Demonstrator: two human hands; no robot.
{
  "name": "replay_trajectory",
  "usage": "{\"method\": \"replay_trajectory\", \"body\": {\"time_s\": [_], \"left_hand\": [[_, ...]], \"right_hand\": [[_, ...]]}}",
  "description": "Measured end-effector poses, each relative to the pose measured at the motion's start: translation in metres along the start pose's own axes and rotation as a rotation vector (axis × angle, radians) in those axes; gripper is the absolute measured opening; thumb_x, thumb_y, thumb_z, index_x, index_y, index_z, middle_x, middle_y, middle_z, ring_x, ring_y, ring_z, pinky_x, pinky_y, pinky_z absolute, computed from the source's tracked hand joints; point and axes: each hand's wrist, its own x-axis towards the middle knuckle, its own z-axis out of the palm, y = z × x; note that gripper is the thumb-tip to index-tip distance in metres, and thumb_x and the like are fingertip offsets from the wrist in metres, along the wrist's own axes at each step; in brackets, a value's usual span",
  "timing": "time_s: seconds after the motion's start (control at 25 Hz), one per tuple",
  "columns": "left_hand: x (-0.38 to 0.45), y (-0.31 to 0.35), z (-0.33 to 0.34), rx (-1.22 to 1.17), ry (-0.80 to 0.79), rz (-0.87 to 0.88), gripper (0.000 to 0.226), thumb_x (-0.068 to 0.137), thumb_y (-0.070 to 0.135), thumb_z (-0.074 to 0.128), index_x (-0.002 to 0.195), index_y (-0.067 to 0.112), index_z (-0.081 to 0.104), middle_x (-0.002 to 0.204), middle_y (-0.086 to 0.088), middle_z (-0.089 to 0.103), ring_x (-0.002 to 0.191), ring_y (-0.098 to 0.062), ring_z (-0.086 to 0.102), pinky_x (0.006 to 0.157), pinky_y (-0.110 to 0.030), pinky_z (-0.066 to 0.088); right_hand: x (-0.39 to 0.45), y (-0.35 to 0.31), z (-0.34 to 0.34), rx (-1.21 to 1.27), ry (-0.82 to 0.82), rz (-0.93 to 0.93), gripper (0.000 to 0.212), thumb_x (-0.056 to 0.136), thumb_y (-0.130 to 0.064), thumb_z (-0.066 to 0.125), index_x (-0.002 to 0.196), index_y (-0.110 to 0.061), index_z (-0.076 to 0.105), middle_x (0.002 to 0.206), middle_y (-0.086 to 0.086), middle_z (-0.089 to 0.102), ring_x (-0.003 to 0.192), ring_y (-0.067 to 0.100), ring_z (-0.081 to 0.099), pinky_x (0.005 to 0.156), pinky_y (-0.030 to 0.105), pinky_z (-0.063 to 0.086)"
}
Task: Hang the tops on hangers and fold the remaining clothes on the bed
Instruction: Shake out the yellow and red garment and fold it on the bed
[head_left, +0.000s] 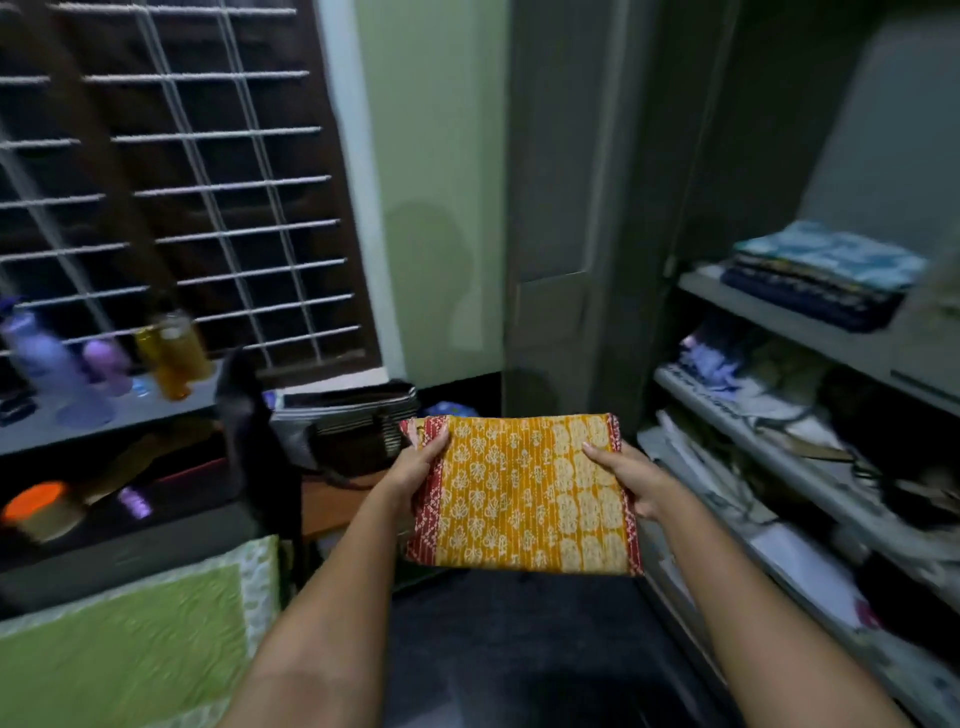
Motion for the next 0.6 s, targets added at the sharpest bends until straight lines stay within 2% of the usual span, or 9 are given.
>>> {"method": "replay_trajectory", "body": {"time_s": [0.08, 0.16, 0.24, 0.32, 0.44, 0.6], "left_hand": [[0.06, 0.024, 0.037, 0.069, -0.122, 0.007, 0.044, 0.09, 0.045, 0.06, 0.115, 0.009, 0.055, 0.096, -0.015, 0.071, 0.082, -0.031, 0.069, 0.071, -0.038, 0.056], [0.119, 0.049, 0.074, 0.157, -0.198, 0.075, 0.045, 0.09, 0.043, 0.06, 0.12, 0.01, 0.051, 0.104, -0.017, 0.068, 0.088, -0.032, 0.068, 0.077, -0.045, 0.057], [0.164, 0.075, 0.117, 0.243, -0.27, 0.16, 0.049, 0.092, 0.038, 0.059, 0.127, 0.007, 0.046, 0.111, -0.017, 0.065, 0.095, -0.033, 0.066, 0.089, -0.051, 0.053], [0.197, 0.096, 0.166, 0.314, -0.326, 0.2, 0.049, 0.094, 0.035, 0.056, 0.132, 0.008, 0.039, 0.118, -0.014, 0.061, 0.102, -0.031, 0.063, 0.096, -0.05, 0.048], [0.234, 0.113, 0.229, 0.446, -0.32, 0.257, 0.064, 0.094, 0.035, 0.055, 0.145, 0.015, 0.021, 0.129, -0.01, 0.052, 0.114, -0.033, 0.055, 0.102, -0.05, 0.042], [0.284, 0.144, 0.313, 0.496, -0.437, 0.371, 0.062, 0.095, 0.032, 0.055, 0.147, 0.02, 0.025, 0.133, -0.011, 0.053, 0.113, -0.029, 0.057, 0.1, -0.05, 0.045]], "right_hand": [[0.019, -0.01, -0.034, 0.038, 0.123, -0.046, 0.038, 0.09, -0.022, 0.063, 0.125, -0.009, 0.053, 0.109, 0.017, 0.069, 0.099, 0.034, 0.067, 0.084, 0.051, 0.053], [0.031, -0.024, -0.062, 0.093, 0.255, -0.092, 0.029, 0.093, -0.019, 0.059, 0.121, -0.011, 0.054, 0.108, 0.016, 0.068, 0.098, 0.032, 0.067, 0.081, 0.047, 0.054], [0.041, -0.035, -0.09, 0.132, 0.381, -0.138, 0.026, 0.094, -0.02, 0.057, 0.118, -0.012, 0.054, 0.108, 0.015, 0.068, 0.098, 0.032, 0.067, 0.086, 0.051, 0.053], [0.049, -0.044, -0.116, 0.166, 0.534, -0.192, 0.025, 0.095, -0.02, 0.056, 0.118, -0.013, 0.054, 0.109, 0.013, 0.068, 0.098, 0.031, 0.067, 0.087, 0.052, 0.052], [0.059, -0.053, -0.152, 0.17, 0.742, -0.241, 0.019, 0.094, -0.019, 0.057, 0.113, -0.015, 0.058, 0.11, 0.011, 0.068, 0.1, 0.031, 0.066, 0.092, 0.054, 0.05], [0.079, -0.09, -0.216, 0.168, 0.914, -0.333, 0.008, 0.096, -0.016, 0.056, 0.1, -0.021, 0.06, 0.109, 0.012, 0.068, 0.1, 0.031, 0.065, 0.094, 0.052, 0.049]]}}
